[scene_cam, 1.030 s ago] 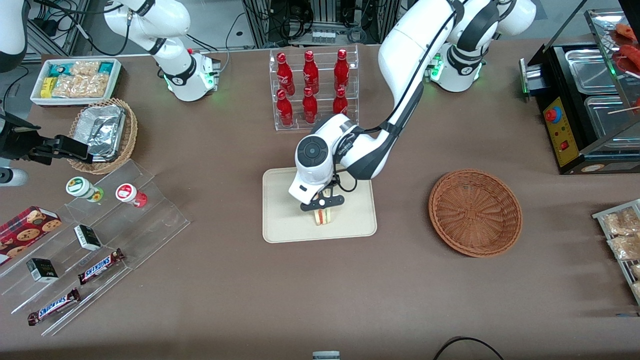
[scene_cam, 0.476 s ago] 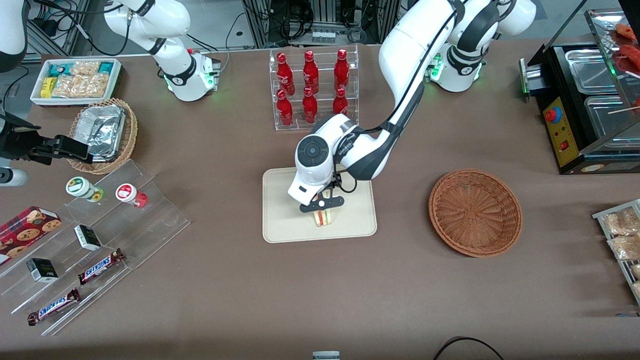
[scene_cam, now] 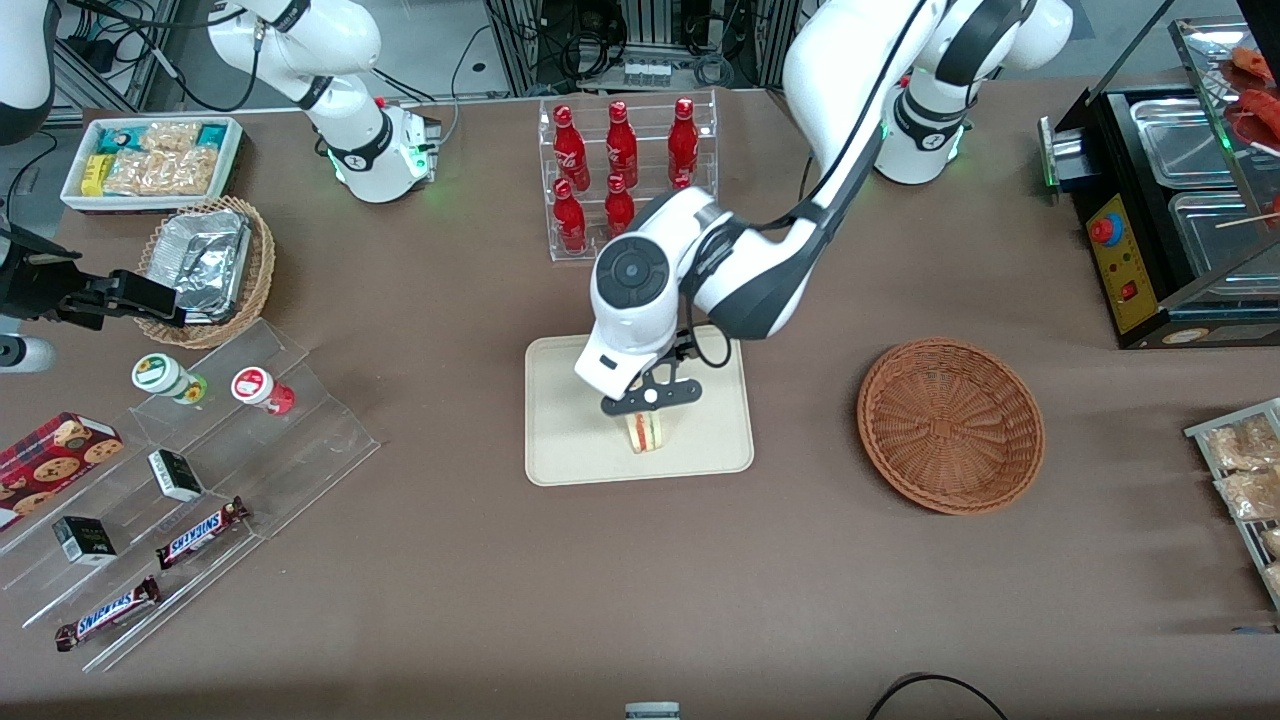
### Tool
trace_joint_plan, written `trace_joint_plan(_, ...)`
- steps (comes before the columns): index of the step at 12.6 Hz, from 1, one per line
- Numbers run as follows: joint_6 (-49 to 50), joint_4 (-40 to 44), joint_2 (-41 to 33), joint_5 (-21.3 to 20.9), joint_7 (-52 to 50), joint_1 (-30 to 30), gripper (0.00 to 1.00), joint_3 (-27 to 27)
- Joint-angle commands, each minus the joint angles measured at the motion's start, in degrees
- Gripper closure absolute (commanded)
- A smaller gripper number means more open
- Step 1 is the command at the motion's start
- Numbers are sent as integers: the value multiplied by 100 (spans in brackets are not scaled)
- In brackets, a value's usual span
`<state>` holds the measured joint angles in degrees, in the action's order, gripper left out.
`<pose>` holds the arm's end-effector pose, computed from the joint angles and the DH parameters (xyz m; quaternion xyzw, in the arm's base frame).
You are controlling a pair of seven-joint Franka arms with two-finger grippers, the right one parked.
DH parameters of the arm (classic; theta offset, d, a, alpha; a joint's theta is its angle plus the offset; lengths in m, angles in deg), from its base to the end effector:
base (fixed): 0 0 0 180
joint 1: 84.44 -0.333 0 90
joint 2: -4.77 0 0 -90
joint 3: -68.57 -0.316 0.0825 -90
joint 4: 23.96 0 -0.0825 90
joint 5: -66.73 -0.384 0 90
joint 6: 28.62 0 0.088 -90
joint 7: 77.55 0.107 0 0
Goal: Place sandwich from basket to tray
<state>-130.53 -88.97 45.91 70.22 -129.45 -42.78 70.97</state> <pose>0.5355 -0.5132 0.3765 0.9952 0.0802 -0.0568 0.0019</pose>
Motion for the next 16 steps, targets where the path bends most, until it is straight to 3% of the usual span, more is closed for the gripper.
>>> trace_joint_plan(1, 564, -55, -517, 98, 617, -298, 0, 32)
trace_joint_plan(5, 1171, -204, -878, 11, 1770, -895, 0, 5)
trace_joint_plan(11, 1059, -1722, -2116, -25, 3630, -2247, 0, -3)
trace_joint_plan(16, 979, -2339, -2662, -25, 4688, -3162, 0, -3)
